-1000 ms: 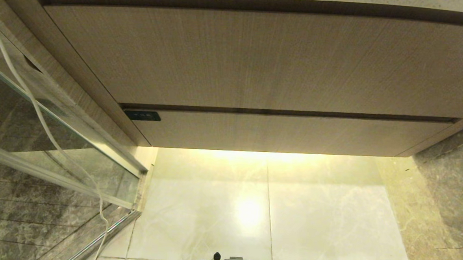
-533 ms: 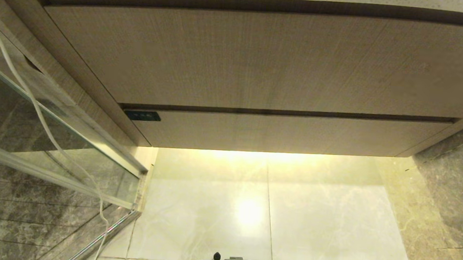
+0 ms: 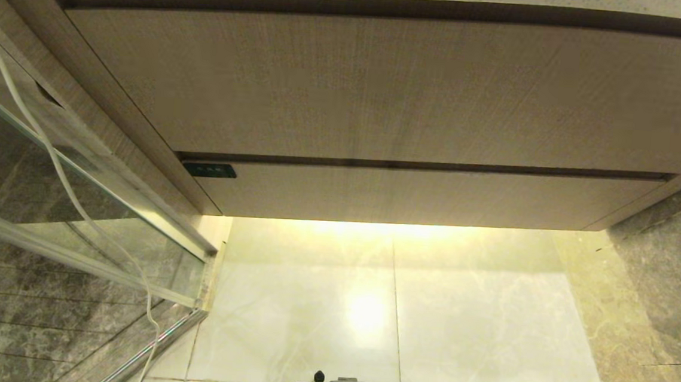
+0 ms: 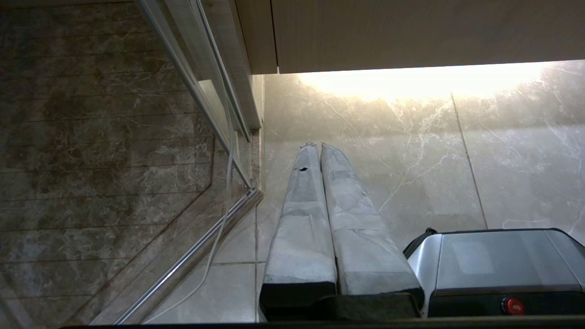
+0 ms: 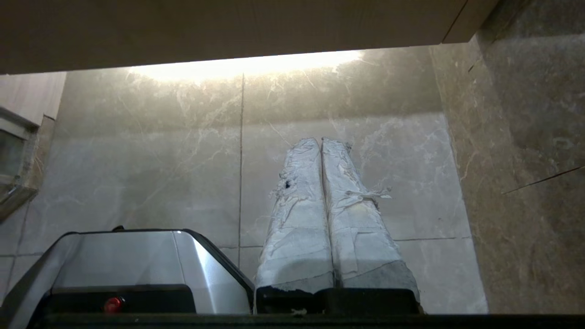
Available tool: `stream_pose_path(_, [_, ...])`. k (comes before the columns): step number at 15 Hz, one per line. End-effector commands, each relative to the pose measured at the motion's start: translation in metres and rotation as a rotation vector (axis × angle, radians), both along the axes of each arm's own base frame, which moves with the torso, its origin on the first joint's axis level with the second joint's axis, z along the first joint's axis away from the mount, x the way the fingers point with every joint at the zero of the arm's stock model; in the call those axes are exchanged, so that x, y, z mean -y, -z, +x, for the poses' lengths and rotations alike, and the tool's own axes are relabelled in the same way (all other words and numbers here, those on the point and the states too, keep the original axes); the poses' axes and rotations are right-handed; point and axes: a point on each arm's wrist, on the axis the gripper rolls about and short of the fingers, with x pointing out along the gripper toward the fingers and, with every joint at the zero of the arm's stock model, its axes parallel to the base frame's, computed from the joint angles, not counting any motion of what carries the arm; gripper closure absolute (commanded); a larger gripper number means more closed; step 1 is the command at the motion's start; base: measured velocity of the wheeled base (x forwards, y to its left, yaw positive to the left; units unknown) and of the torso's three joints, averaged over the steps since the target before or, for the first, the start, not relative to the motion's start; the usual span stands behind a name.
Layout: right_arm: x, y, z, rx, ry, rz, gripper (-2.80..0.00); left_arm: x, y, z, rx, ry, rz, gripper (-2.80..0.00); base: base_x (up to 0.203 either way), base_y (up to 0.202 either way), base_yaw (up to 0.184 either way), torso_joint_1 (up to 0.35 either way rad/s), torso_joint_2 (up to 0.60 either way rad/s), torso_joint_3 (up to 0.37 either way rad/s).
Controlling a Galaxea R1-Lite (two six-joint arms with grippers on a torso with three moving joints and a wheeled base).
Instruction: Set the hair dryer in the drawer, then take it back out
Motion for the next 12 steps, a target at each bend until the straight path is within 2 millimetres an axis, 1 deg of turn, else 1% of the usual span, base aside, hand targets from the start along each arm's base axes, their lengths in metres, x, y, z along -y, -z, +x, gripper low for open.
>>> stream_pose_path(1, [0.0000,0.0007,-0.0007,0.010,0.001,0.000,0.00,0.0000,0.0003,0.0001,-0.001,0.000,0.000,0.00,0.000,0.000,0.000,0.000,0.00,0.000])
stream_pose_path(5, [0.0000,0.0004,-0.0008,0.013,0.002,0.023,0.00,0.0000,0.0004,0.0001,-0.001,0.000,0.000,0.00,0.000,0.000,0.000,0.000,0.00,0.000])
stream_pose_path(12, [0.0000,0.0007,-0.0007,0.010,-0.001,0.009,0.00,0.0000,0.0004,0.0001,-0.001,0.000,0.000,0.00,0.000,0.000,0.000,0.000,0.00,0.000])
